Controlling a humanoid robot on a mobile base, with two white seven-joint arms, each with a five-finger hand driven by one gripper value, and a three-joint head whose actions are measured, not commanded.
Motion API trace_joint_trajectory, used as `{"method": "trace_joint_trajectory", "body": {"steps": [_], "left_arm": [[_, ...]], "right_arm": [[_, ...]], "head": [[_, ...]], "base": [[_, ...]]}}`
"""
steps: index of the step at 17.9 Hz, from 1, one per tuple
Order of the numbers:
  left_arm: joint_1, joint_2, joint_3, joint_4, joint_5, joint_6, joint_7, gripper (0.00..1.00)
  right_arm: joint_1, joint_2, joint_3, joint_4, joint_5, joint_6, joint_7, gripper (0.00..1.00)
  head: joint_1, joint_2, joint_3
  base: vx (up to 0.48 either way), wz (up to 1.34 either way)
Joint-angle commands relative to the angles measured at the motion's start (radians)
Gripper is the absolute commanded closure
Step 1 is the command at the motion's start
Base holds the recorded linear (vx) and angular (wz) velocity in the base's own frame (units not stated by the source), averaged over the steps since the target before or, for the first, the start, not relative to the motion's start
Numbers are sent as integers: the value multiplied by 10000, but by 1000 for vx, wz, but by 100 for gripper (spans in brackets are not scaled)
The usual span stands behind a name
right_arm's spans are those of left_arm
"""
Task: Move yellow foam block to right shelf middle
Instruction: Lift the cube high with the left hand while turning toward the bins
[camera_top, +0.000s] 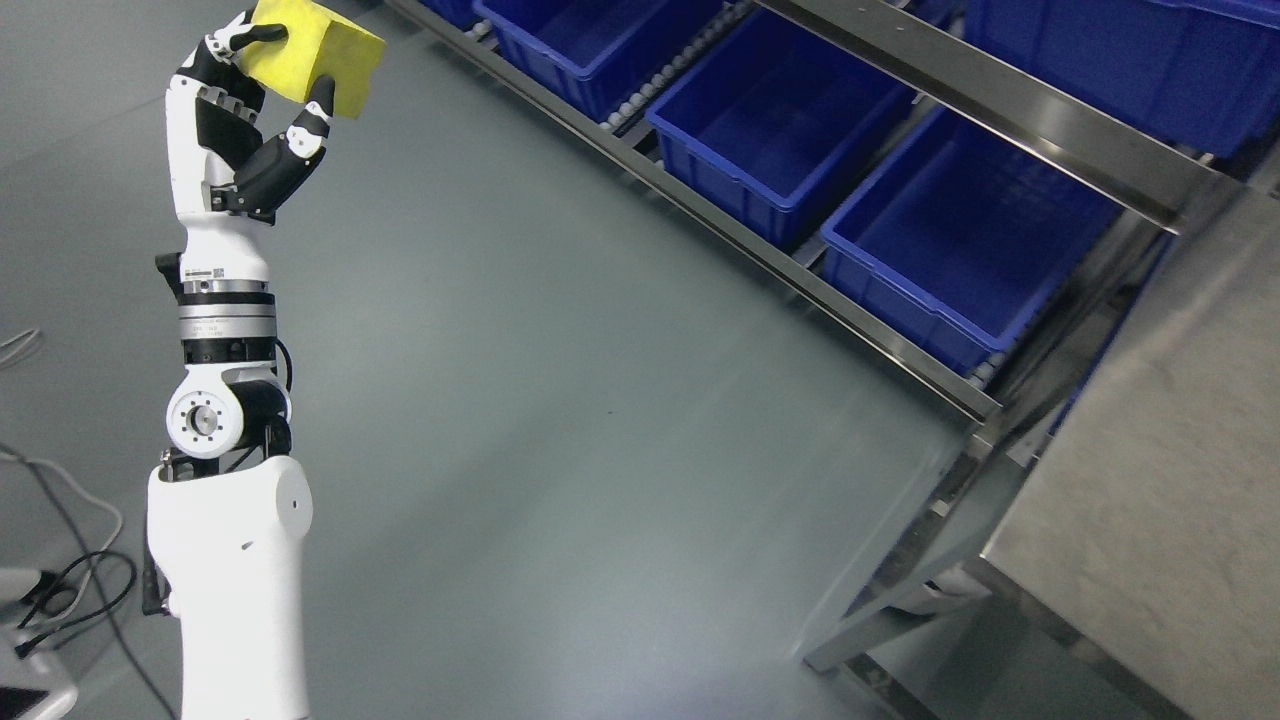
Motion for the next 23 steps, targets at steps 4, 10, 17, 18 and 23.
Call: {"method": "trace_joint_trajectory", "body": {"steps": [4, 10, 17, 18, 23], "left_arm": [[415, 151, 786, -36, -54, 8, -15, 81], [1152, 151, 648, -158, -39, -161, -15, 81], [1000, 151, 157, -128, -54, -54, -15, 80], [969, 151, 81, -113, -54, -38, -15, 80], [999, 151, -134, -113, -54, -146, -15, 80]], "right_arm": [[15, -175, -13, -175, 31, 4, 7, 0], [15, -175, -13, -175, 31, 4, 7, 0], [15, -175, 2, -175, 31, 4, 7, 0], [15, -175, 2, -175, 31, 4, 7, 0], [15, -175, -13, -175, 31, 4, 7, 0]], "head": [[0, 0, 0], [0, 0, 0], [0, 0, 0], [0, 0, 0], [0, 0, 0]], "base": [[26, 751], [58, 769], [113, 357], [139, 54], [177, -118]]}}
